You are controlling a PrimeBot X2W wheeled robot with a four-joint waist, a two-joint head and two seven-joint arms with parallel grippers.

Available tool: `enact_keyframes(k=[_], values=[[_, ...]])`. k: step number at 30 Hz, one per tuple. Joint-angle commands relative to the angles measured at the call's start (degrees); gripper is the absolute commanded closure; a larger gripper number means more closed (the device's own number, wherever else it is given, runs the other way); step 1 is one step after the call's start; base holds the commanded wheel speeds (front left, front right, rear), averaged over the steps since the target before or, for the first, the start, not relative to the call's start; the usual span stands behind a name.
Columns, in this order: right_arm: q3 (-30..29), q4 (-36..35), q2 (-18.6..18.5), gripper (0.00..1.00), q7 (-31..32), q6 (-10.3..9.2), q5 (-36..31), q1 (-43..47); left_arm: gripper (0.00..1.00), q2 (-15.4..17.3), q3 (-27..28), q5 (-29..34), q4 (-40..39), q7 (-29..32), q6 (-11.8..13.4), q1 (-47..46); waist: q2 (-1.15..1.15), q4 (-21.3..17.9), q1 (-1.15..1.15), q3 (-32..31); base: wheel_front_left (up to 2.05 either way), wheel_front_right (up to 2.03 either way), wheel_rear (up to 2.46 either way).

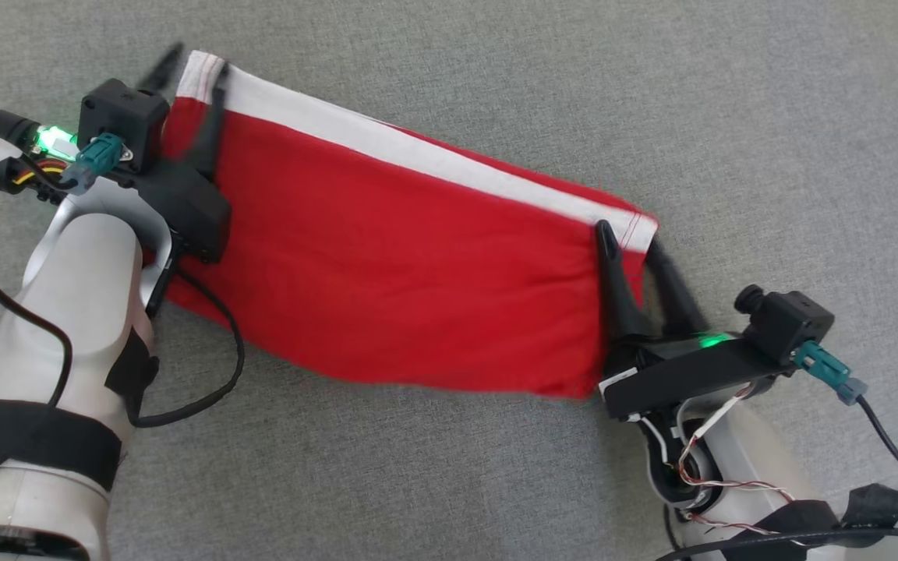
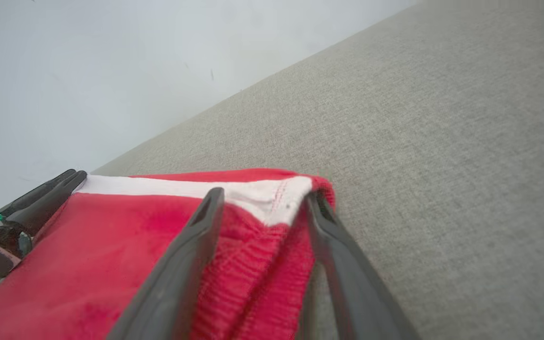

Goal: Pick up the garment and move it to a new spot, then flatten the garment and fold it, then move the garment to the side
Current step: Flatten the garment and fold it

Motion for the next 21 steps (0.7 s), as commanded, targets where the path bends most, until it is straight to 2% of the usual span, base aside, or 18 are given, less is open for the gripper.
enact_keyframes(k=[1,14,21], values=[[-1.1,-0.3,-0.1,0.00,0.0,-0.04,-2.1,0.2,0.00,-0.7,-0.7,-0.5,1.5,0.1,-0.4,2.2,0.00,0.3,0.01,-0.4,0.00,0.00,0.00],[-15.8,-3.0,1.7,0.00,0.0,-0.04,-18.5,8.1,0.00,-2.7,1.2,-5.7,2.4,0.1,-0.7,5.8,0.00,2.9,0.01,-5.5,0.00,0.00,0.00],[-18.6,-3.1,2.5,0.00,0.0,-0.04,-20.3,11.4,0.00,-3.4,1.5,-7.7,5.7,0.1,-1.2,7.2,0.00,3.7,0.01,-7.6,0.00,0.00,0.00]])
